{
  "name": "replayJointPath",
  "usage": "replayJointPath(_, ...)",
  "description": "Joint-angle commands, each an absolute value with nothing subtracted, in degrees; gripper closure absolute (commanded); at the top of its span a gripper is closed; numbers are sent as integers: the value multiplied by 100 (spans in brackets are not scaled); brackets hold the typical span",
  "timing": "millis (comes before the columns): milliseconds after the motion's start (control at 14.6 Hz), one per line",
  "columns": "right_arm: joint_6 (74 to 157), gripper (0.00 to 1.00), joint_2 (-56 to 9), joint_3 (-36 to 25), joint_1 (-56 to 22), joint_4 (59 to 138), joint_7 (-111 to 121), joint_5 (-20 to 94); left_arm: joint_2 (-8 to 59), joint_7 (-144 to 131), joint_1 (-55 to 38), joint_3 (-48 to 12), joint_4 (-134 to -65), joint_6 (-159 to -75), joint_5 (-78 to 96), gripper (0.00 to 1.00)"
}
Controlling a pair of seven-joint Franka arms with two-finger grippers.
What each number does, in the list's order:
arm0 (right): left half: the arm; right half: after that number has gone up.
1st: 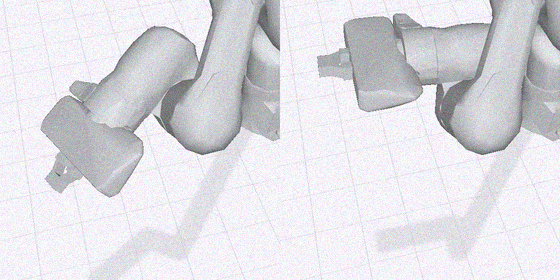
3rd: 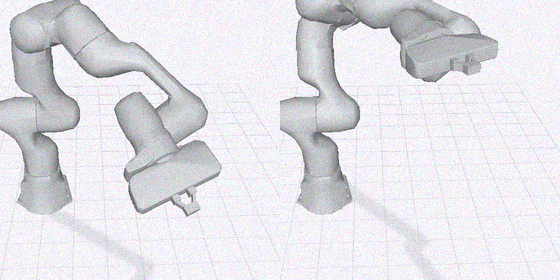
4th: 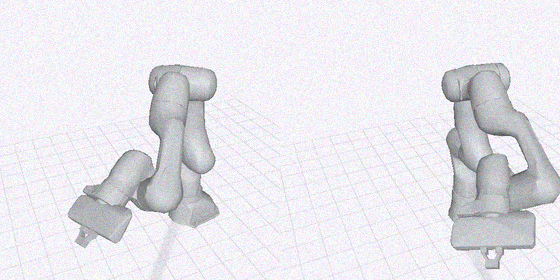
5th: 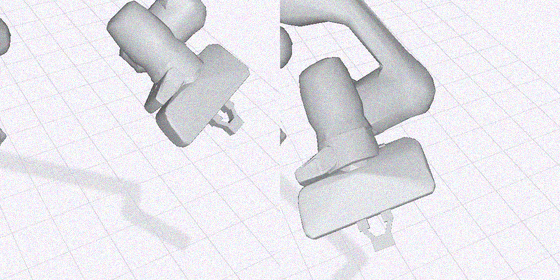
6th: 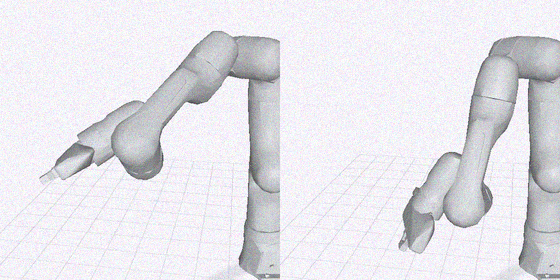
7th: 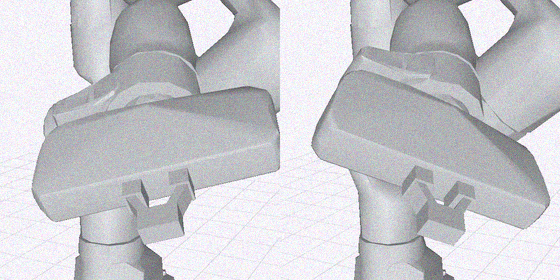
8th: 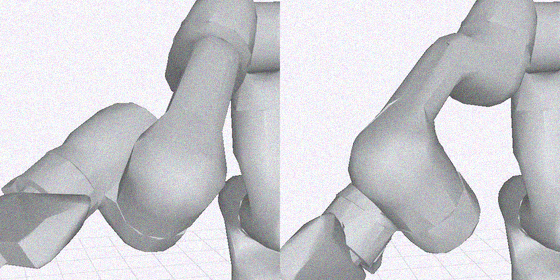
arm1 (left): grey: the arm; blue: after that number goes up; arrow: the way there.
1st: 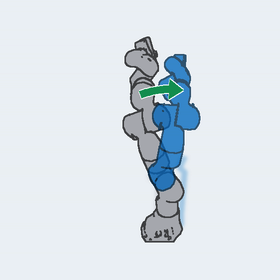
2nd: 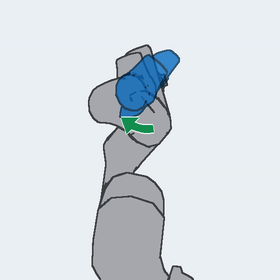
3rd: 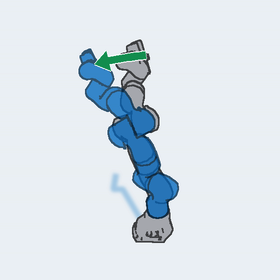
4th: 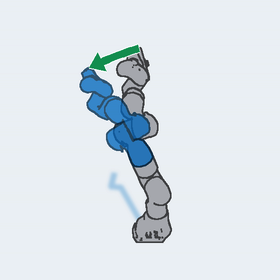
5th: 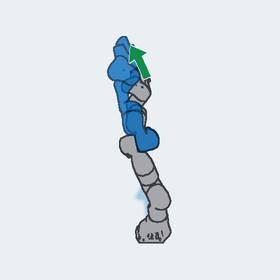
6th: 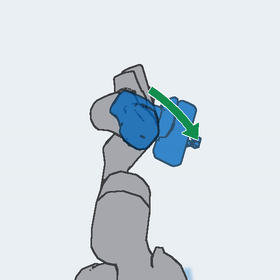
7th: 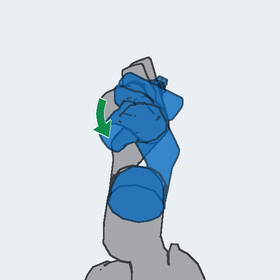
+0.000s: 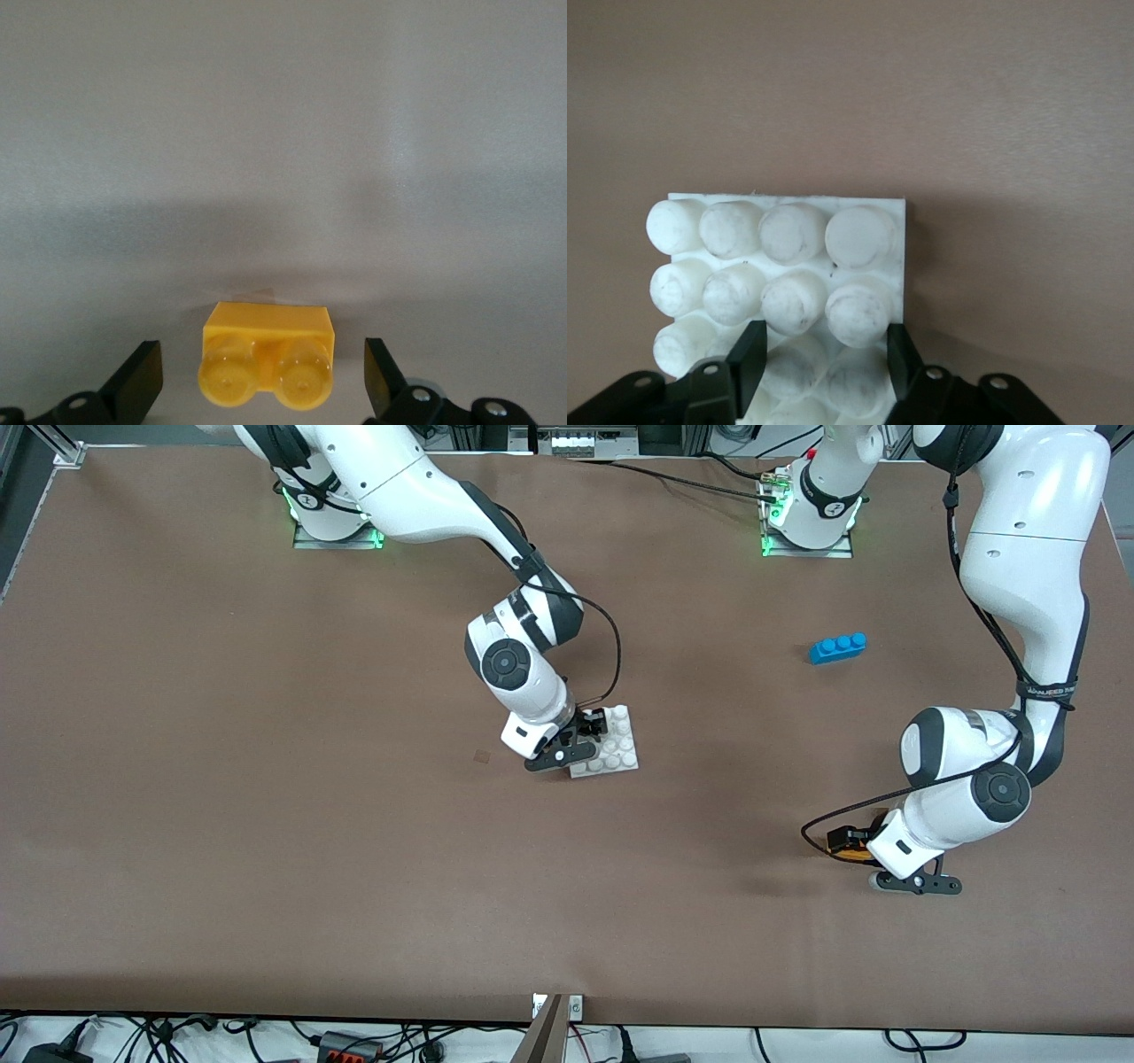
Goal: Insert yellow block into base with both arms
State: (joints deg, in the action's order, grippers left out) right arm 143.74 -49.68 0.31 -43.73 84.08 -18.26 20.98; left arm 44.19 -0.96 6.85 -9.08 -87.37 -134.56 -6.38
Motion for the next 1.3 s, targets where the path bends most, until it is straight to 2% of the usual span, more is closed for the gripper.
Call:
replayJointPath(0, 14388, 1, -5266, 79, -4421, 8200, -1872, 2215, 4570, -114, 694, -932, -8596, -13561, -756, 0)
replayJointPath(205, 13539, 0, -4783, -8, -4272, 8200, -1855, 2145, 4597, -97, 703, -923, -8613, -13614, -773, 0)
replayJointPath(614, 10894, 0, -3500, -676, -3535, 8200, -1426, 2057, 4605, -88, 703, -923, -8657, -13605, -773, 0)
replayJointPath(819, 9890, 0, -2929, -1211, -3428, 8218, -775, 830, 4597, -88, 703, -923, -8657, -13597, -773, 0)
replayJointPath(1024, 9222, 0, -2296, -1790, -3419, 8218, -721, 580, 4588, -88, 703, -932, -8657, -13579, -773, 0)
replayJointPath(1229, 8283, 0, -1637, -2669, -3428, 8244, 50, 589, 4588, -79, 703, -932, -8657, -13579, -782, 12)
